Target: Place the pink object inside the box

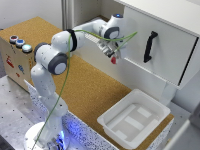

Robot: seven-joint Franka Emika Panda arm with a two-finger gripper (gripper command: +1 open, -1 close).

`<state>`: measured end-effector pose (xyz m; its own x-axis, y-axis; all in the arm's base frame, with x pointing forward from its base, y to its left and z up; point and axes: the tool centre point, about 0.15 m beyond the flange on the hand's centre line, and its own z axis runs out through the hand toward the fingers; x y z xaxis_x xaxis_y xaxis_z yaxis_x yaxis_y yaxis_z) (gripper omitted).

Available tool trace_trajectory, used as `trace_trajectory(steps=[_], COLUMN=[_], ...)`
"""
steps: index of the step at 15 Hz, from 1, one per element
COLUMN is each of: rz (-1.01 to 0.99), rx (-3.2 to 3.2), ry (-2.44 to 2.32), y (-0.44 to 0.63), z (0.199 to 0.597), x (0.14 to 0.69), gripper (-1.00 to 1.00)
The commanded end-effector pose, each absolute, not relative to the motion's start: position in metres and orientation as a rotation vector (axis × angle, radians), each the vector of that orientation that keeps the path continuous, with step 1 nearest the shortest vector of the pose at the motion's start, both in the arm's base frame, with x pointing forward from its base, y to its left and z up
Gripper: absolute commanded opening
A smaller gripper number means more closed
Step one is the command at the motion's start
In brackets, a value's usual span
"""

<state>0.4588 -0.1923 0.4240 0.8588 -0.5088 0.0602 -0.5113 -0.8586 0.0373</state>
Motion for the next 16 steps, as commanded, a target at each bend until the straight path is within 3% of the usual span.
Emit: trace_trajectory(steps=[1, 10, 16], rz=[0.191, 0.098, 0.149], rx=[2.972, 2.815, 2.602], ry=[-1.007, -1.471, -1.752], y=[-0.295, -0.422, -0.454], z=[0.381, 0.285, 0.245], x=[0.403, 0.377, 0.346], gripper=[-1.00, -1.00, -1.00])
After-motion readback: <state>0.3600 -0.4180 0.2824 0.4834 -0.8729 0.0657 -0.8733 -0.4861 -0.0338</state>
